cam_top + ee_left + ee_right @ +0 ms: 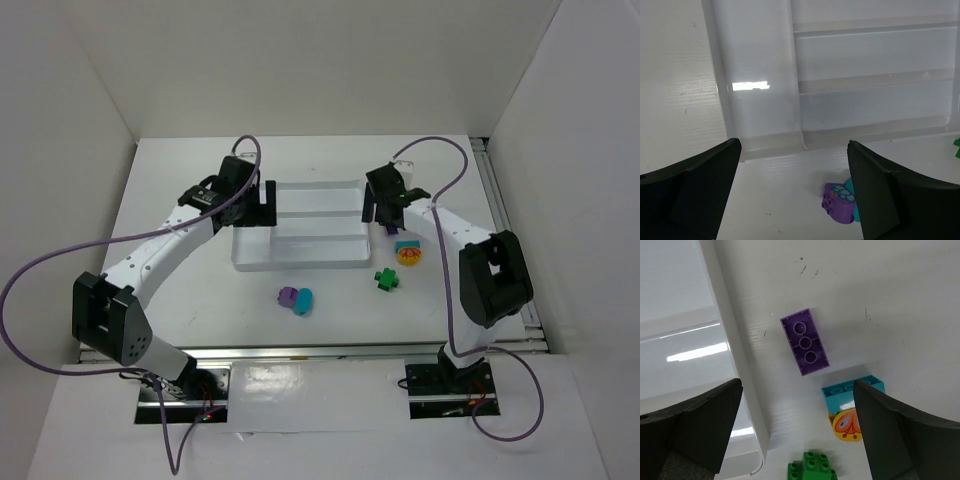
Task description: Sort the legos into containers by color
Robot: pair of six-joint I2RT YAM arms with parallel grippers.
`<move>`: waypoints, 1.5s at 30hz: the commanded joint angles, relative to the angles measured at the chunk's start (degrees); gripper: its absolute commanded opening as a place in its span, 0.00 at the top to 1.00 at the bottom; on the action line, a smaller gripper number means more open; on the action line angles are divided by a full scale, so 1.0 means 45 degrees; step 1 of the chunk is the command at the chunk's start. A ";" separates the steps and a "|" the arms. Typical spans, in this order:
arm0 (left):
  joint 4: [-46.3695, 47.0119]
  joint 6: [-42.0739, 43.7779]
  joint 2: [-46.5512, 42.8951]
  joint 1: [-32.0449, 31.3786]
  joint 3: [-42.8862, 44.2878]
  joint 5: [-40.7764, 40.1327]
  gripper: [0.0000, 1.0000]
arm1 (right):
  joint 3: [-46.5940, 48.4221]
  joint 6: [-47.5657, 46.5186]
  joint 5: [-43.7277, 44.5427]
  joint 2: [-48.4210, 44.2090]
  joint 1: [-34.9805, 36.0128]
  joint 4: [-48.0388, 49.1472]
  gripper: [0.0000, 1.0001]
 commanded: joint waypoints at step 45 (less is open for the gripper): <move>-0.0086 0.0402 -0.0293 -0.0172 -0.0456 0.0683 0.00 | 0.2802 -0.2654 -0.3811 0.2277 -0.1724 0.0513 0.59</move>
